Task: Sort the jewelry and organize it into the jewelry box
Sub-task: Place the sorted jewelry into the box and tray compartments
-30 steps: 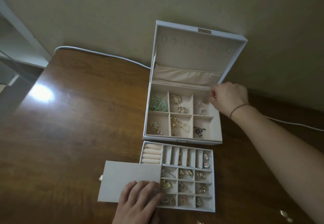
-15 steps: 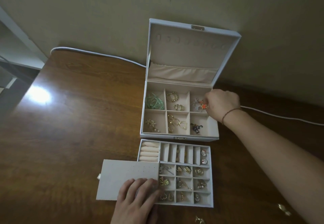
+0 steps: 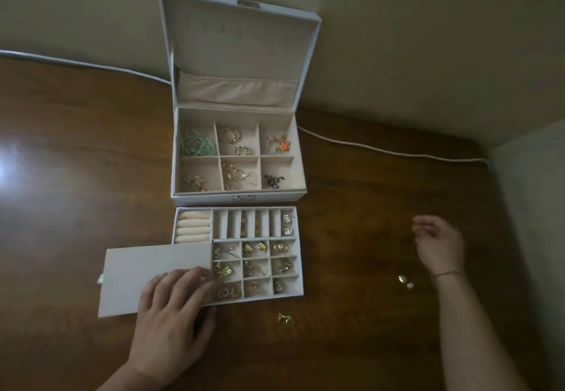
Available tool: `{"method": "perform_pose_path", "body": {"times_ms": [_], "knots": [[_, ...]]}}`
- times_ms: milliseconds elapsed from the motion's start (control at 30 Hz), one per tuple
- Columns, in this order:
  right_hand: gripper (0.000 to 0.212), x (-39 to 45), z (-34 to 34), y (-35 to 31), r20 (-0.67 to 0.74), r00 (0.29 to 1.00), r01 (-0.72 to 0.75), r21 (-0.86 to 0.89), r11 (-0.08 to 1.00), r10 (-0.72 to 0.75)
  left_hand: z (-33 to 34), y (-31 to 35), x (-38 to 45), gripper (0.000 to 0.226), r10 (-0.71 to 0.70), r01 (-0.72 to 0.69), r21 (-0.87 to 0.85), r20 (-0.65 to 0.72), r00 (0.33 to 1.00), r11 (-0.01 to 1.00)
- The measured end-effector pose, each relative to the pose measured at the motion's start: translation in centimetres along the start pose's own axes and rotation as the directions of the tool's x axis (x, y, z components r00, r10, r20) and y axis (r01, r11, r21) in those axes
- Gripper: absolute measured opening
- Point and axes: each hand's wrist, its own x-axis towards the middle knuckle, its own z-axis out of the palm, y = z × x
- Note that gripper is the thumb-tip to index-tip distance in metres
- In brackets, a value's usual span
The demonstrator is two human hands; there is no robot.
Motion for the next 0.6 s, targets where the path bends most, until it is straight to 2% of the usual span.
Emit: {"method": "perform_pose_path", "body": {"times_ms": [100,233,367,500,600], "knots": [[0.035,-1.4,-0.8,5.7,-0.003,0.999,-0.054,-0.007,0.999,0.054,0.2,0.3,0.0,0.062,-0.001,0.002,0.031,-0.036,0.999,1.0],[0.039,-3.5,-0.6,8.9,0.116,0.99,-0.068,-0.095,0.993,0.079,0.3,0.7,0.0,0.062,0.004,0.002,0.068,-0.082,0.997,0.998],[0.041,-5.0,0.2,9.6,0.168,0.986,0.059,-0.222,0.973,-0.021,0.6,0.9,0.0,0.063,-0.001,0.012,0.088,-0.121,0.993,0.996],[0.034,-5.7,1.1,9.4,0.1,0.987,0.148,-0.267,0.952,-0.126,0.8,0.7,0.0,0.064,0.005,0.009,0.095,-0.139,0.99,0.995],[0.028,-5.8,1.6,9.6,0.106,0.975,0.216,-0.278,0.936,-0.193,0.8,0.8,0.1,0.061,0.014,-0.001,0.085,-0.151,0.988,0.996]]}}
